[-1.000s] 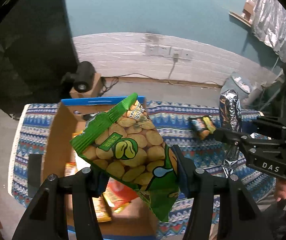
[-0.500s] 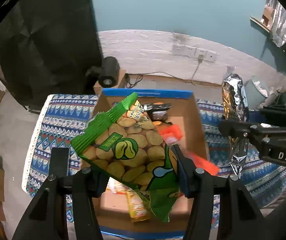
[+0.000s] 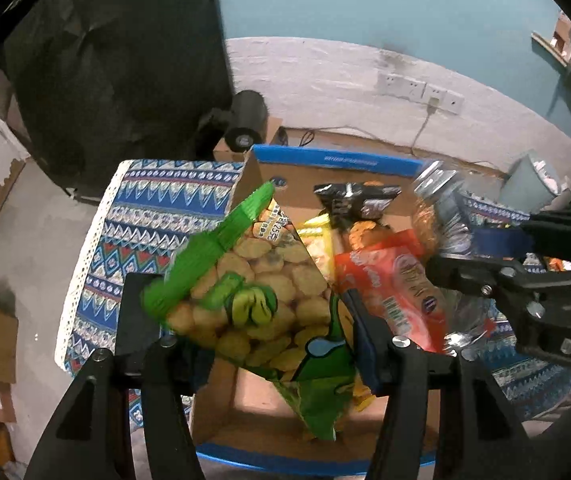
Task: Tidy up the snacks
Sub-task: 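Drop the green bag from left tool while right tool drops foil packet into box, then lower both tools to the last two packets on the cloth, then grasp the black Bibizan snack bag with left tool while right tool grasps white-orange chip bag, then carry the black bag with left tool while right tool carries white bag over box, then open both tools to drop the two bags into the box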
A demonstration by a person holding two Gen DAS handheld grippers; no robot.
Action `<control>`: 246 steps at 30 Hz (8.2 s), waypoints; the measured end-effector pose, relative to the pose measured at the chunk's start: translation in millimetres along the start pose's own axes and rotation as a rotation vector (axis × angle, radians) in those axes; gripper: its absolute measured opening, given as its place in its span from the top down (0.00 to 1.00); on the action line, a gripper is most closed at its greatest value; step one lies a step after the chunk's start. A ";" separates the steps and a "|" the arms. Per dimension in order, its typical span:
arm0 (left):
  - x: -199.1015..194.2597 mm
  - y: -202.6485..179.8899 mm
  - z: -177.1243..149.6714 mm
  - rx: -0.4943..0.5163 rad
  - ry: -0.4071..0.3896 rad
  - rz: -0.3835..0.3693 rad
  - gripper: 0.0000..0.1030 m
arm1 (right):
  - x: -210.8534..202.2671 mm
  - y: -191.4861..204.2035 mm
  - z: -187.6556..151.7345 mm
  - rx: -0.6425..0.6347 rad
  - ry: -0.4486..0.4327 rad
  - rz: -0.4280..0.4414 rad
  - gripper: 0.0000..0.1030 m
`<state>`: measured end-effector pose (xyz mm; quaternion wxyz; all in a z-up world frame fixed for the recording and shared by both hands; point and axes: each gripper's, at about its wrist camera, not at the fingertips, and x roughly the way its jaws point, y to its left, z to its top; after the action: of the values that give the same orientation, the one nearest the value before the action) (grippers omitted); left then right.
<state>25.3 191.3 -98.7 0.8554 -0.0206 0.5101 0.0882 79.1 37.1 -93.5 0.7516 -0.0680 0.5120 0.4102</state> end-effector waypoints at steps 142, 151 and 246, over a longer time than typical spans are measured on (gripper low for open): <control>86.2 -344.0 -1.2 0.770 0.105 -0.184 0.35 | -101.3 -318.9 -178.9 0.362 0.168 -0.348 0.62; 56.6 -325.7 4.0 0.678 0.076 -0.197 0.35 | -122.7 -292.0 -166.2 0.346 0.104 -0.354 0.62; -20.2 -5.3 -3.3 -0.013 -0.002 0.053 0.20 | -28.4 -32.4 3.9 0.056 -0.038 -0.036 0.26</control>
<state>14.0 183.0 -82.9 0.8531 -0.0127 0.5089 0.1144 100.2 2.5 -78.6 0.7699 -0.0485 0.5077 0.3836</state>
